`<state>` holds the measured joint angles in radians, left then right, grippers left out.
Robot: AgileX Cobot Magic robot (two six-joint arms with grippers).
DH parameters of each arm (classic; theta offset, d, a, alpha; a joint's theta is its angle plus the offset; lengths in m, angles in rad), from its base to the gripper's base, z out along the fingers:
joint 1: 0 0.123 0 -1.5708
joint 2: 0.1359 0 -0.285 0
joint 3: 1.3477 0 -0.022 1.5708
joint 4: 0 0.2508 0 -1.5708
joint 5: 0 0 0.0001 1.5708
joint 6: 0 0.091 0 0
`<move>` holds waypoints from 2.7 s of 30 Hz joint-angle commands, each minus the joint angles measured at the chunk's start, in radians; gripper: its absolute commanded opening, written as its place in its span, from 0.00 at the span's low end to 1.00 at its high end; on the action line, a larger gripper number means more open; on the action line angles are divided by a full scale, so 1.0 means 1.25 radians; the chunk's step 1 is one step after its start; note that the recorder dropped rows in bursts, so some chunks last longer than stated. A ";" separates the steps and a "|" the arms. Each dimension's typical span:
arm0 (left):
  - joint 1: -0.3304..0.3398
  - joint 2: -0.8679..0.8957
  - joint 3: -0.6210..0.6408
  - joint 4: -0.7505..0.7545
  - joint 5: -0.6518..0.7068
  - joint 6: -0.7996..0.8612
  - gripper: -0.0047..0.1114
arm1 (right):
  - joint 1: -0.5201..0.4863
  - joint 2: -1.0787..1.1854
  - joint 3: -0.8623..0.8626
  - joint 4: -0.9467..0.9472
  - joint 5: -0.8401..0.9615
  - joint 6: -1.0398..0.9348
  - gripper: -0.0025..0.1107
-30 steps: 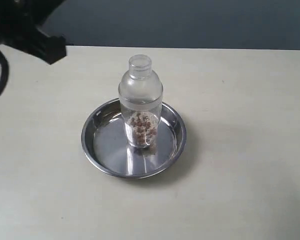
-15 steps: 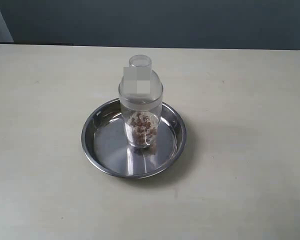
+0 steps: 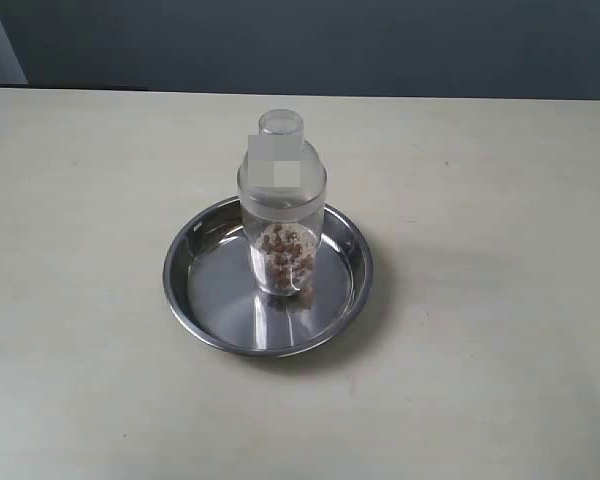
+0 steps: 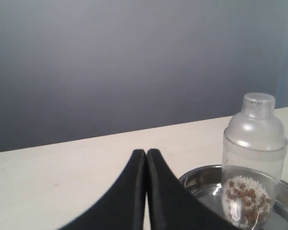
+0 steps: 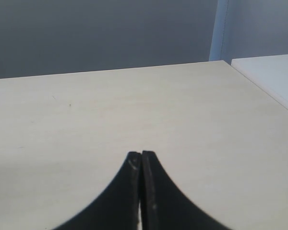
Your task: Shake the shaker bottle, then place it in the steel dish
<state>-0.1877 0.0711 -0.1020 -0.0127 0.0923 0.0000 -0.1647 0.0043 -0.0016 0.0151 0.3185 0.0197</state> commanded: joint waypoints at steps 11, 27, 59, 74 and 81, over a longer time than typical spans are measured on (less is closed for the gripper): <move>0.021 -0.057 0.082 -0.028 0.118 0.000 0.04 | 0.003 -0.003 0.001 -0.001 -0.009 0.000 0.01; 0.021 -0.057 0.082 -0.042 0.110 0.020 0.04 | 0.003 -0.003 0.001 -0.001 -0.009 0.000 0.01; 0.021 -0.057 0.082 -0.033 0.112 0.020 0.04 | 0.003 -0.003 0.001 -0.001 -0.009 0.000 0.01; 0.021 -0.057 0.082 -0.033 0.112 0.020 0.04 | 0.003 -0.003 0.001 -0.003 -0.009 0.000 0.01; 0.021 -0.057 0.082 -0.033 0.112 0.020 0.04 | 0.003 -0.003 0.001 -0.003 -0.009 0.000 0.01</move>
<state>-0.1631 0.0050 -0.0050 -0.0531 0.2344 0.0291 -0.1647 0.0043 -0.0016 0.0151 0.3185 0.0193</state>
